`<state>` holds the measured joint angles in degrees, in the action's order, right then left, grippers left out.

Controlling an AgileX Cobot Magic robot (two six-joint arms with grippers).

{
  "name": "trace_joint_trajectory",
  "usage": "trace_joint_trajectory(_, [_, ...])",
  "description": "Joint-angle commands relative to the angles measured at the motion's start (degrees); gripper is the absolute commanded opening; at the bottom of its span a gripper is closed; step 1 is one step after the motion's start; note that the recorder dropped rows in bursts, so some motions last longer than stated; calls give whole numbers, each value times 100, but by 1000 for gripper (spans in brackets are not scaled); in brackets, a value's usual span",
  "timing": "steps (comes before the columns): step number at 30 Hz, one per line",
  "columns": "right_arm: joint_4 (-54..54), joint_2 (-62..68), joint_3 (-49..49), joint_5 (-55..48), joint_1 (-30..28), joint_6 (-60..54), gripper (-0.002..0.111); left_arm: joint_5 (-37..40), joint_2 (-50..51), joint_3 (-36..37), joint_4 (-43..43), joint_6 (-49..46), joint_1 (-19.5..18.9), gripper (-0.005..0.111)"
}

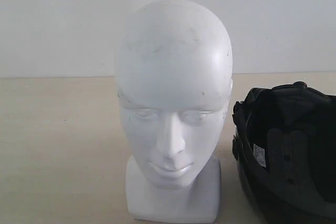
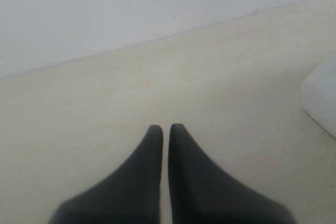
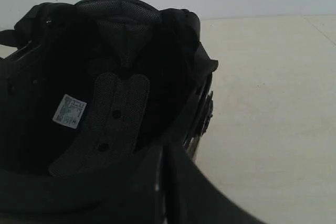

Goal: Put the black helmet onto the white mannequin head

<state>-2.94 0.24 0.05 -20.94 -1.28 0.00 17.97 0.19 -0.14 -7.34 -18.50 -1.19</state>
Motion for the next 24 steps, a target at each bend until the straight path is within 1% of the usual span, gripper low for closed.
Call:
trace_joint_trajectory(1, [29, -24, -5, 17, -44, 0, 0, 7, -19, 14, 10, 10, -17, 4])
trace_joint_trajectory(6, [29, -24, -5, 116, -44, 0, 0, 7, -19, 14, 10, 10, -17, 4])
trace_joint_trajectory(9, [29, -24, -5, 706, -44, 0, 0, 7, -19, 14, 10, 10, -17, 4])
trace_joint_trajectory(12, [29, -24, -5, 1861, -44, 0, 0, 7, -19, 14, 10, 10, -17, 4])
trace_joint_trajectory(14, [29, -24, -5, 2826, -44, 0, 0, 7, -19, 14, 10, 10, -17, 4])
trace_joint_trajectory(15, [-22, -24, -5, 3819, -44, 0, 0, 7, -19, 14, 10, 10, -17, 4])
trace_joint_trajectory(16, [-195, -24, -5, 4066, -44, -116, 0, 7, -19, 14, 10, 10, -17, 4])
trace_joint_trajectory(17, [-922, -24, -261, 3918, -44, -646, 0, 7, -19, 14, 10, 10, -17, 4])
trace_joint_trajectory(18, [-1387, 51, -480, 3654, -44, -1113, 0, 7, -19, 14, 10, 10, -17, 4])
trace_joint_trajectory(19, [-2175, 421, -919, 3039, -44, -2205, 0, 7, -19, 14, 10, 10, -17, 4])
trace_joint_trajectory(21, [-2767, 1169, -1613, 2213, -44, -3166, 0, 7, -19, 14, 10, 10, -17, 4])
trace_joint_trajectory(22, [-2795, 1573, -1914, 1822, -44, -3180, 0, 7, -19, 14, 10, 10, -17, 4])
trace_joint_trajectory(24, [-2804, 2253, -2356, 1500, -44, -3143, 0, 7, -19, 14, 10, 10, -17, 4])
